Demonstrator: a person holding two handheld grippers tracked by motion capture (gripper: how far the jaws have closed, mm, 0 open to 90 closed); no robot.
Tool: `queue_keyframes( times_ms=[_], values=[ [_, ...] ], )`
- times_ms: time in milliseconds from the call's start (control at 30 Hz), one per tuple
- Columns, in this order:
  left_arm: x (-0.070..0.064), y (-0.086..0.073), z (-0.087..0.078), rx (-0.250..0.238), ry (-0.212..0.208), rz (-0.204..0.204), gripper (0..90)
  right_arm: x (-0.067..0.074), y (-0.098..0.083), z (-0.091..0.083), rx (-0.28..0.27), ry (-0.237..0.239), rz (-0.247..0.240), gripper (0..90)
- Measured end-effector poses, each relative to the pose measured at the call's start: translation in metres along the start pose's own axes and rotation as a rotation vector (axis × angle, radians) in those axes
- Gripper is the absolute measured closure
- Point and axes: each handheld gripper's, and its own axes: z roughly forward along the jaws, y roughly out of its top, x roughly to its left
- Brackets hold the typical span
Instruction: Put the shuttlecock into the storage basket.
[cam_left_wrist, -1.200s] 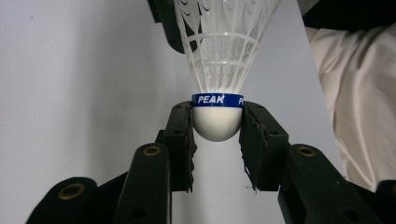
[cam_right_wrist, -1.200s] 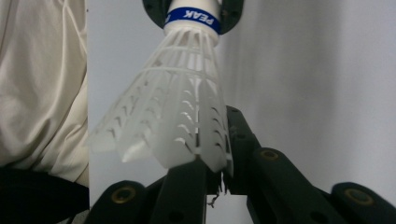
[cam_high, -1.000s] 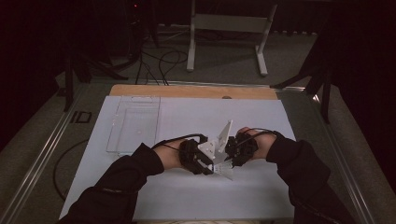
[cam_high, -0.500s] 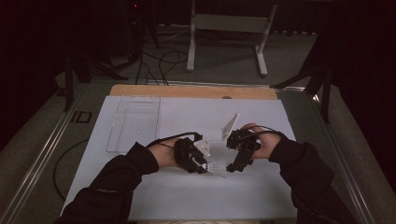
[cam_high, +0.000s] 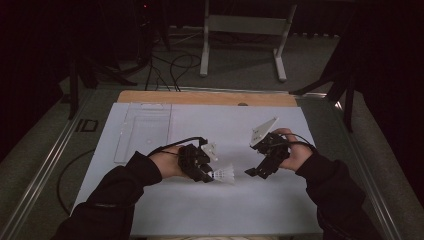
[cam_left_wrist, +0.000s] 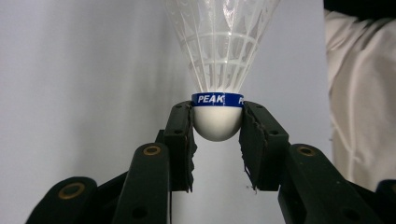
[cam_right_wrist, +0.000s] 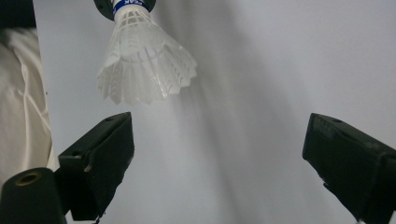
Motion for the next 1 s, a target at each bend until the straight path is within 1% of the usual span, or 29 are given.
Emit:
queue_keyframes(
  times_ms=[67,100,133,167,200,267,300,333,367,433,467,500,533,600,633,667,700,733,800,833,867,900,933,967,1000],
  values=[
    [0.001,-0.001,-0.002,-0.004,0.004,-0.021,66.2,0.001,-0.004,-0.003,-0.020,-0.015,0.009,9.1],
    [0.003,-0.002,-0.004,-0.007,-0.005,-0.043,66.2,0.001,-0.005,-0.005,-0.035,-0.014,0.016,9.1],
    [0.004,-0.002,-0.005,-0.002,0.002,-0.051,66.2,0.002,-0.007,-0.006,-0.045,-0.018,0.024,9.1],
    [0.004,-0.003,-0.007,-0.009,0.010,-0.062,66.2,0.003,-0.009,-0.007,-0.057,-0.028,0.031,9.1],
    [0.006,-0.004,-0.008,-0.011,0.004,-0.075,66.2,0.004,-0.011,-0.009,-0.074,-0.027,0.043,9.1],
    [0.007,-0.005,-0.012,-0.025,0.007,-0.089,66.2,0.004,-0.015,-0.011,-0.102,-0.040,0.060,9.1],
    [0.008,-0.005,-0.014,-0.026,0.002,-0.095,66.2,0.005,-0.017,-0.012,-0.114,-0.043,0.067,9.1],
    [0.007,-0.005,-0.016,-0.034,0.006,-0.093,66.2,0.005,-0.019,-0.012,-0.127,-0.046,0.073,9.1],
    [0.008,-0.005,-0.018,-0.031,0.000,-0.095,66.2,0.005,-0.021,-0.012,-0.129,-0.050,0.080,9.1],
    [0.007,-0.006,-0.022,-0.035,0.005,-0.096,66.2,0.007,-0.025,-0.012,-0.143,-0.075,0.088,9.1],
    [0.007,-0.006,-0.023,-0.035,-0.001,-0.110,66.2,0.007,-0.027,-0.012,-0.151,-0.069,0.087,9.1],
    [0.008,-0.006,-0.025,-0.036,0.013,-0.103,66.2,0.008,-0.029,-0.012,-0.161,-0.077,0.090,9.1],
    [0.008,-0.006,-0.025,-0.036,0.013,-0.103,66.2,0.009,-0.030,-0.012,-0.171,-0.088,0.095,9.1],
    [0.009,-0.008,-0.033,-0.042,0.023,-0.130,66.2,0.010,-0.034,-0.012,-0.192,-0.092,0.098,9.1],
    [0.011,-0.008,-0.035,-0.039,0.015,-0.134,66.2,0.011,-0.036,-0.012,-0.203,-0.095,0.103,9.1],
    [0.011,-0.009,-0.037,-0.049,0.025,-0.133,66.2,0.011,-0.038,-0.012,-0.217,-0.094,0.118,9.1],
    [0.012,-0.010,-0.039,-0.055,0.021,-0.143,66.2,0.011,-0.039,-0.012,-0.225,-0.103,0.120,9.1],
    [0.012,-0.010,-0.041,-0.057,0.023,-0.145,66.2,0.011,-0.041,-0.011,-0.235,-0.102,0.123,9.1],
    [0.013,-0.012,-0.045,-0.065,0.026,-0.156,66.2,0.012,-0.045,-0.010,-0.263,-0.112,0.147,9.1],
    [0.013,-0.012,-0.047,-0.069,0.036,-0.156,66.2,0.013,-0.047,-0.009,-0.272,-0.110,0.156,9.1],
    [0.014,-0.013,-0.049,-0.075,0.028,-0.165,66.2,0.013,-0.049,-0.009,-0.281,-0.117,0.157,9.1],
    [0.014,-0.013,-0.049,-0.075,0.028,-0.165,66.2,0.013,-0.051,-0.008,-0.292,-0.120,0.161,9.1],
    [0.014,-0.015,-0.053,-0.084,0.037,-0.169,66.3,0.014,-0.053,-0.007,-0.299,-0.115,0.168,9.1],
    [0.014,-0.015,-0.053,-0.084,0.037,-0.169,66.3,0.014,-0.053,-0.007,-0.299,-0.115,0.168,9.1],
    [0.014,-0.017,-0.056,-0.084,0.041,-0.175,66.3,0.014,-0.055,-0.007,-0.305,-0.127,0.173,9.0]
  ],
)
